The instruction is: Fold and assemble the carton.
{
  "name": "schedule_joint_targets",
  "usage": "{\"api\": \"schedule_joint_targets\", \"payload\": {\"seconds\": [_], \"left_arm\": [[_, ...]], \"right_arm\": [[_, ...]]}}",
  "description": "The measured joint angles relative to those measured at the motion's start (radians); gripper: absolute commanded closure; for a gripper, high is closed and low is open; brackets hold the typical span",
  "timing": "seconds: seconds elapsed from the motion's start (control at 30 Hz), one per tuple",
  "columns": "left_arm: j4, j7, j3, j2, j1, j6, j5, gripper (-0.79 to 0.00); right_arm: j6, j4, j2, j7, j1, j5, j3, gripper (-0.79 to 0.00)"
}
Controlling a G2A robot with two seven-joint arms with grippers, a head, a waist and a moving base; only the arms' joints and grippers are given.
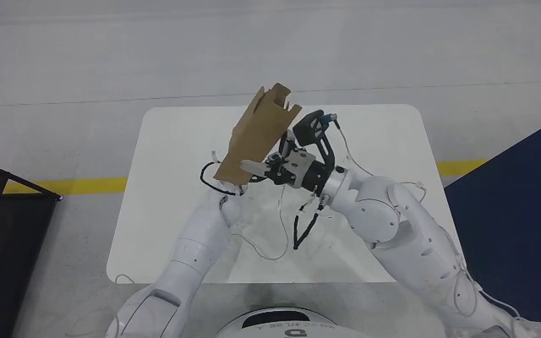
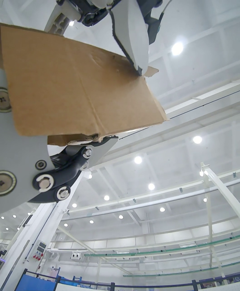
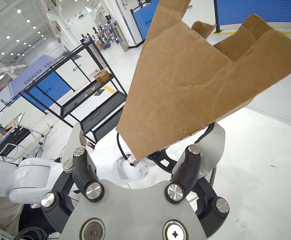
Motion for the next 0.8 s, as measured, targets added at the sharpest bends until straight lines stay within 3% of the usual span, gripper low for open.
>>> {"api": "schedule_joint_targets", "payload": {"seconds": [0.43,0.8], "left_arm": [[0.052,-0.102,0.008,0.0,-0.023,-0.064,0.153,0.0],[0.006,-0.031,-0.024,0.003,-0.014,0.007,0.014,0.0]], "right_arm": [[0.022,-0.003,-0.016,0.008,0.02,-0.012,-0.036,-0.785],[0.067,-0.007,-0.023,0.001,0.014,-0.028,-0.016,-0.785]]}}
